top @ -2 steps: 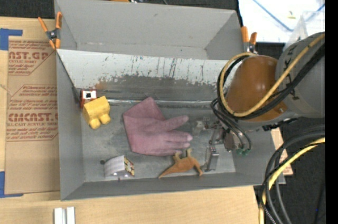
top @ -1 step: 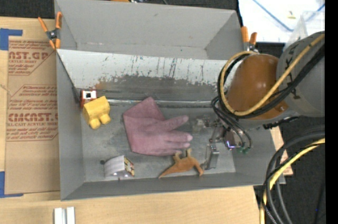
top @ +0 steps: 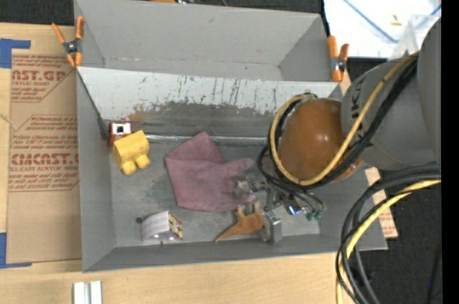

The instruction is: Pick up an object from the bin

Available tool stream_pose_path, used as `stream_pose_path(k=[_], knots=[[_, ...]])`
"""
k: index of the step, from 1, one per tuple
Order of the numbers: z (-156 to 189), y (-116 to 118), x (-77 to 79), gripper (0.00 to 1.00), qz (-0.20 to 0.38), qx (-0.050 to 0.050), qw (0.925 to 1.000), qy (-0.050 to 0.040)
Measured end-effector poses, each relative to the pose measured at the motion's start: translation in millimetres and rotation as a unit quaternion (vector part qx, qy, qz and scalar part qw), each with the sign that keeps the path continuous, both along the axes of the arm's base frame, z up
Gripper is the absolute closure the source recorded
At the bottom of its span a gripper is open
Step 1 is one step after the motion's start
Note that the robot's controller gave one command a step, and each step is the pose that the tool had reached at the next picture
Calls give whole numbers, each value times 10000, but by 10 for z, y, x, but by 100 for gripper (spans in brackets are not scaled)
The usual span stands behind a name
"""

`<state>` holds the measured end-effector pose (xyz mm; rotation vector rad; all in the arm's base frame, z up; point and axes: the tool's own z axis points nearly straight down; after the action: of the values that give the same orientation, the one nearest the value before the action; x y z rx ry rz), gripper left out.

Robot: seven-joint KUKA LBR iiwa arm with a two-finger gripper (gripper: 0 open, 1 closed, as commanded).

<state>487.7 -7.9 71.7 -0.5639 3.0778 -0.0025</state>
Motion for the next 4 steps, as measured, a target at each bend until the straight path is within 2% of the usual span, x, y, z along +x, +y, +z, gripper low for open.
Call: stream_pose_path(k=[1,2,3,4], knots=[[436,33,-84,0,-334,0,9994,49],[276,45,-77,0,354,0,9994,12],[6,-152,-15,0,890,-1,9960,-40],[-3,-22,-56,100,1019,6,9948,-42]])
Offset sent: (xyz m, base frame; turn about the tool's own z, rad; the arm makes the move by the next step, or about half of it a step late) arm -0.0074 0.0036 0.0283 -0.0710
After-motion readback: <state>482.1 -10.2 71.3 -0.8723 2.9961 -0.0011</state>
